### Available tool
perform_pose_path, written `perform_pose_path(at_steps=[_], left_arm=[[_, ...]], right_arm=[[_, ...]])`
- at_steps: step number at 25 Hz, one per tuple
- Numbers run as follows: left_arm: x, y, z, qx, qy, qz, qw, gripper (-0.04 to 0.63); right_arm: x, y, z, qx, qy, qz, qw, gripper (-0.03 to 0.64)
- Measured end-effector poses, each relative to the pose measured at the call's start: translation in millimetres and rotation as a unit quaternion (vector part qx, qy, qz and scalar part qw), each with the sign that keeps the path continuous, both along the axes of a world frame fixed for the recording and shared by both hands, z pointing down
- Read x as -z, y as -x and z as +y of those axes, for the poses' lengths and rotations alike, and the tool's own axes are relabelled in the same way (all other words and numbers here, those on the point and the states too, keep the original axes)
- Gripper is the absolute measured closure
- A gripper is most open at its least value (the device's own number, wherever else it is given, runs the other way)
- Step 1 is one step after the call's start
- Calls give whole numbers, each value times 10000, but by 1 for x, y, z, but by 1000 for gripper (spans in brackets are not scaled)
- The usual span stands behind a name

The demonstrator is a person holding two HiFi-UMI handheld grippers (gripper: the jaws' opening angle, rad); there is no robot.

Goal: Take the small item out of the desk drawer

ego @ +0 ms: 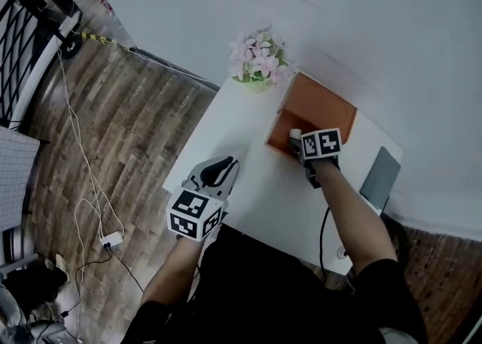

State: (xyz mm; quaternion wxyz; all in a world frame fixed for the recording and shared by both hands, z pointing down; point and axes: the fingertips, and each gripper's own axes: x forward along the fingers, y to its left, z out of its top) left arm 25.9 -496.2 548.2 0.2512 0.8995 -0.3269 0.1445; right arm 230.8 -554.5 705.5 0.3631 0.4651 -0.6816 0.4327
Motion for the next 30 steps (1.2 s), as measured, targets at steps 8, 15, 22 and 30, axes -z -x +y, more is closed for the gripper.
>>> perform_pose_path(at_steps=[8,15,22,30], left_arm=[[15,11,9,134,-130,-64,9998,540],[36,-5,15,5,-390,-93,9992,540],[48,-42,31,-415,-497,-191,9977,540],[84,-81,31,-818,-851,-192,9928,540]], right_arm=[[24,10,1,382,-427,231,9981,454],[72,4,11,363,-1061,-28,9937,459],[143,1,29,161,-2024,-483,9780,462],[230,9,60,-11,-3098,-1154,9438,463]])
